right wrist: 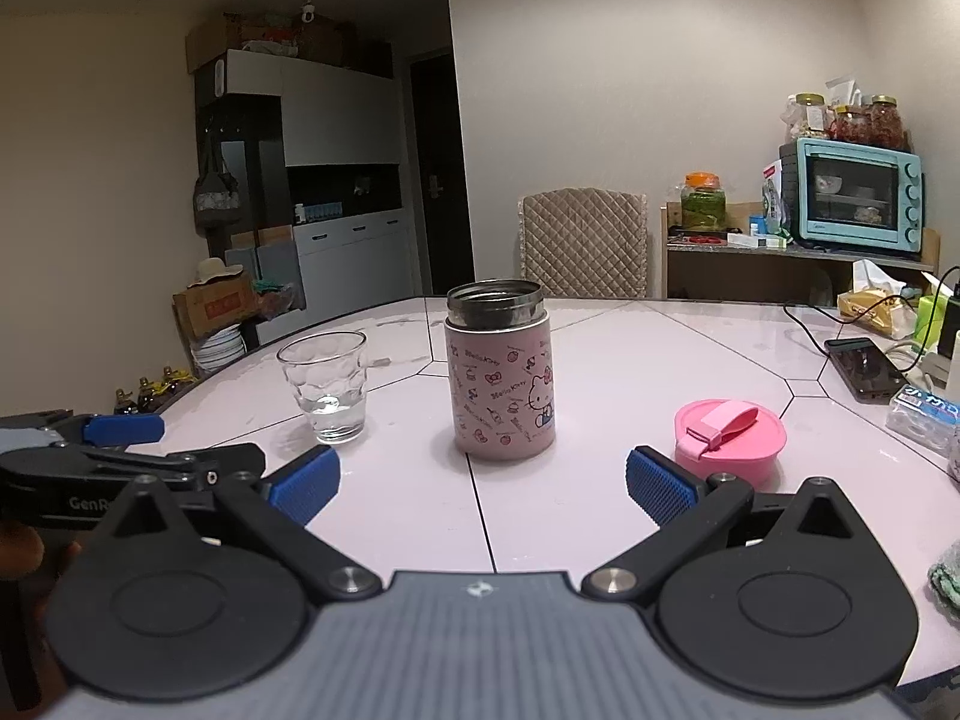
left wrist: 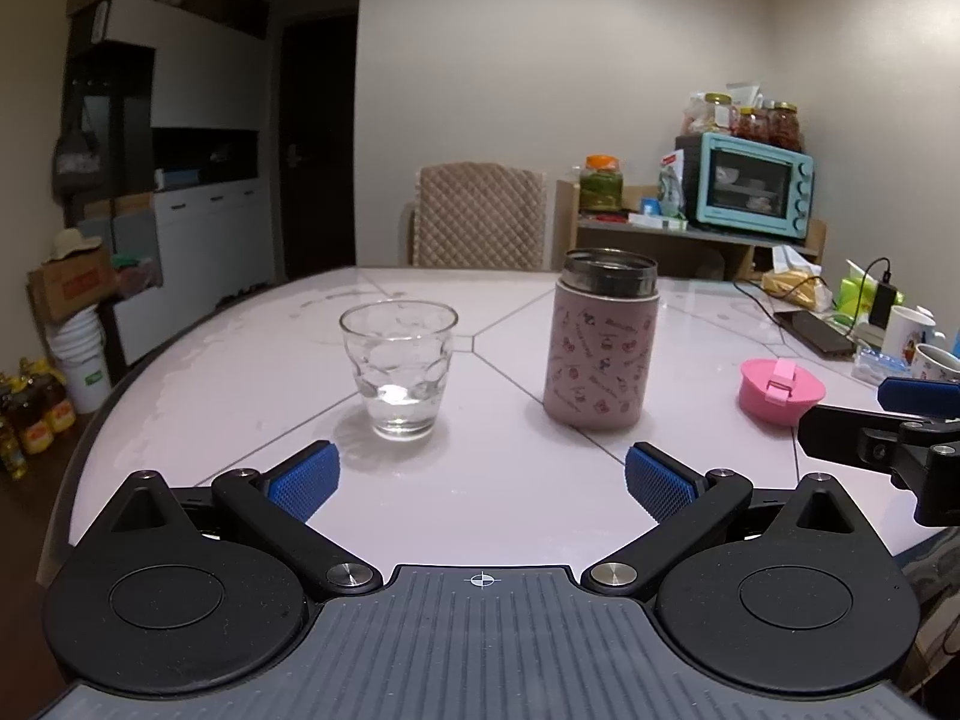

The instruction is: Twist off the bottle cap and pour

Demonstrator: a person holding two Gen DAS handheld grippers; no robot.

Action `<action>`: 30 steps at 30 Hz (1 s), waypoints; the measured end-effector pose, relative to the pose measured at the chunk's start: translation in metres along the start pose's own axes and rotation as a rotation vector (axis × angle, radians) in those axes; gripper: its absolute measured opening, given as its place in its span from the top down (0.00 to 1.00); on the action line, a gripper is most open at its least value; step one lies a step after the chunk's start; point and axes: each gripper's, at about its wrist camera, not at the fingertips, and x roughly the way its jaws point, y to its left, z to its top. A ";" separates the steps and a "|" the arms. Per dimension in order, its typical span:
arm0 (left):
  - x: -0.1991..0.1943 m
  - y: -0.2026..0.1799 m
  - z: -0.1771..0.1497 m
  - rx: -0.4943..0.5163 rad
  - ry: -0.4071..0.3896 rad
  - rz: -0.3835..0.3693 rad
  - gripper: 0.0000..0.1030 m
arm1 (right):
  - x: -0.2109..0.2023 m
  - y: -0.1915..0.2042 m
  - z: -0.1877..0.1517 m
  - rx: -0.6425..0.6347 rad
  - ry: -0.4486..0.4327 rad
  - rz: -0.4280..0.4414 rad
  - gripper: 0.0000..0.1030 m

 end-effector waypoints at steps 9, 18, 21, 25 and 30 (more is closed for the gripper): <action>0.000 -0.003 0.000 0.003 -0.001 -0.004 0.00 | 0.001 -0.004 -0.003 0.015 0.011 0.002 0.00; 0.000 -0.002 0.001 -0.002 -0.003 -0.006 0.00 | 0.000 -0.004 -0.005 0.017 0.013 0.000 0.00; 0.000 -0.002 0.001 0.000 -0.004 -0.008 0.00 | 0.000 -0.004 -0.005 0.018 0.013 0.000 0.00; 0.000 -0.002 0.002 -0.002 -0.006 -0.012 0.00 | 0.000 -0.005 -0.005 0.019 0.013 -0.001 0.00; -0.001 -0.003 0.003 0.000 -0.009 -0.012 0.00 | -0.001 -0.006 -0.005 0.022 0.014 -0.005 0.00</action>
